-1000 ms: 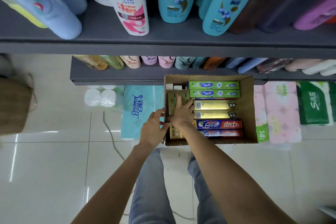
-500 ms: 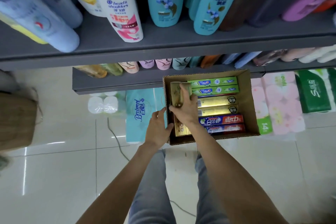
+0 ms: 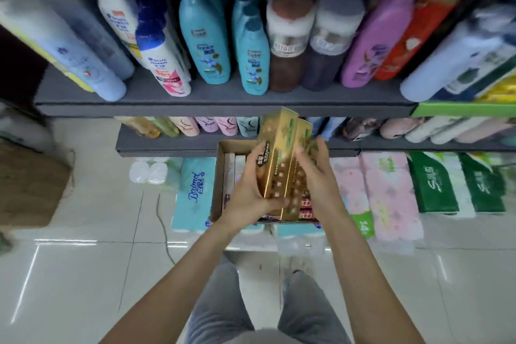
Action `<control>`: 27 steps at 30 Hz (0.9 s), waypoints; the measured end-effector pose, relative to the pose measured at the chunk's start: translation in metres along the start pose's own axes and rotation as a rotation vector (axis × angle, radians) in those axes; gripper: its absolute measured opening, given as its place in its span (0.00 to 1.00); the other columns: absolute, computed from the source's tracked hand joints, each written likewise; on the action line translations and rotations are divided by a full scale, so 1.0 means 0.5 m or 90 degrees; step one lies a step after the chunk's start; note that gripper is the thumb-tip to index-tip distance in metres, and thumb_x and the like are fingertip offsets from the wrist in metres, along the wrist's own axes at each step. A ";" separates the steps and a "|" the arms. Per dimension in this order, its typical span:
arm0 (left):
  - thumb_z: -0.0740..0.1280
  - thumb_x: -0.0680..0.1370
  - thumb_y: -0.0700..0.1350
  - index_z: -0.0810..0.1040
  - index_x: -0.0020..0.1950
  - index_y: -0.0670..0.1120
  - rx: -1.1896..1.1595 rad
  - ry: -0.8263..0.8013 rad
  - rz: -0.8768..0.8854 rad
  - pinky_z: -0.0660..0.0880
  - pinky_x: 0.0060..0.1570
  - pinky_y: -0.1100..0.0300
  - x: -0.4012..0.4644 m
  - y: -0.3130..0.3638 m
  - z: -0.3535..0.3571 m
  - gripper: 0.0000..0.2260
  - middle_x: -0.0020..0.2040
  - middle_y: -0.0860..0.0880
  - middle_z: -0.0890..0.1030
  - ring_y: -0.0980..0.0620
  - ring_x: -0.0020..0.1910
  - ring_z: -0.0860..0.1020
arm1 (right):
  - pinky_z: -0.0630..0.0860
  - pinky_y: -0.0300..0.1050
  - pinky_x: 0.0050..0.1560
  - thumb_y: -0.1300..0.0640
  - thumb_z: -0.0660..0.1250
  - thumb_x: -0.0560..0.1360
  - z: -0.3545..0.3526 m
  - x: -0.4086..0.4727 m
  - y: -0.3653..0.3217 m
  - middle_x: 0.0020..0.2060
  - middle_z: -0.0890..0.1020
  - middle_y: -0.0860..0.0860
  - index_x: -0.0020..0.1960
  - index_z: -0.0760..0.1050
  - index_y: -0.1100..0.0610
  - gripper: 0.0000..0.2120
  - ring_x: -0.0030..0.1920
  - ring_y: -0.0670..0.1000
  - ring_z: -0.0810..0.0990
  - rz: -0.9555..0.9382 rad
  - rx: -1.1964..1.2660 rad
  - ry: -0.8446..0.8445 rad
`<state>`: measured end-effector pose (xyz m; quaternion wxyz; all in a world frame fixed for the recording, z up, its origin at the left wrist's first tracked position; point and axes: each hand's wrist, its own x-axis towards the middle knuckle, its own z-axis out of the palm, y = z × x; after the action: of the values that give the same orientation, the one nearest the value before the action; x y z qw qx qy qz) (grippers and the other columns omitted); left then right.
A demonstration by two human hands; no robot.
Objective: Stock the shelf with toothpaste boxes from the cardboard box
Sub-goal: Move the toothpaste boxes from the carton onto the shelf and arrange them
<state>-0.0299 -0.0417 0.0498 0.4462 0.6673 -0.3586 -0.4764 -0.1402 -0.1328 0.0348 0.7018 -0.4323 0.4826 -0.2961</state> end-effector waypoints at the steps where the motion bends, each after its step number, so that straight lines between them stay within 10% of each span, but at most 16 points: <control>1: 0.75 0.64 0.29 0.55 0.74 0.50 -0.021 0.000 0.006 0.71 0.54 0.71 -0.007 0.011 0.022 0.47 0.53 0.72 0.73 0.72 0.54 0.73 | 0.77 0.42 0.53 0.53 0.66 0.76 -0.031 -0.012 -0.022 0.57 0.79 0.47 0.64 0.70 0.48 0.17 0.52 0.42 0.80 0.007 0.007 -0.020; 7: 0.78 0.63 0.43 0.54 0.72 0.68 0.120 -0.008 0.073 0.73 0.61 0.52 -0.054 0.069 0.146 0.48 0.64 0.55 0.70 0.55 0.61 0.73 | 0.79 0.43 0.50 0.53 0.75 0.68 -0.156 -0.064 -0.111 0.55 0.80 0.47 0.67 0.64 0.52 0.32 0.52 0.45 0.82 0.021 -0.034 -0.059; 11: 0.71 0.70 0.58 0.57 0.70 0.70 0.053 -0.045 0.063 0.69 0.64 0.59 -0.081 0.121 0.171 0.34 0.66 0.60 0.69 0.64 0.64 0.69 | 0.78 0.50 0.48 0.59 0.72 0.71 -0.191 -0.086 -0.137 0.58 0.78 0.49 0.71 0.57 0.49 0.35 0.53 0.49 0.80 0.053 0.038 -0.019; 19: 0.69 0.70 0.57 0.70 0.67 0.51 -0.453 -0.024 -0.227 0.75 0.58 0.42 -0.097 0.103 0.165 0.27 0.61 0.46 0.79 0.43 0.60 0.78 | 0.75 0.41 0.32 0.60 0.69 0.67 -0.169 -0.123 -0.158 0.49 0.75 0.50 0.72 0.54 0.39 0.40 0.37 0.45 0.75 -0.055 0.292 0.037; 27: 0.70 0.68 0.44 0.72 0.59 0.47 -0.498 0.019 -0.053 0.79 0.47 0.56 -0.052 0.125 0.111 0.20 0.56 0.46 0.80 0.49 0.56 0.79 | 0.76 0.45 0.49 0.52 0.72 0.71 -0.219 -0.139 -0.224 0.58 0.77 0.51 0.60 0.69 0.50 0.20 0.57 0.51 0.78 -0.084 -0.034 0.057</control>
<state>-0.0935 -0.0539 0.1082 0.6526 0.4676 -0.1160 -0.5848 -0.2673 -0.1606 0.1465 0.6470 -0.4679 0.4916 -0.3476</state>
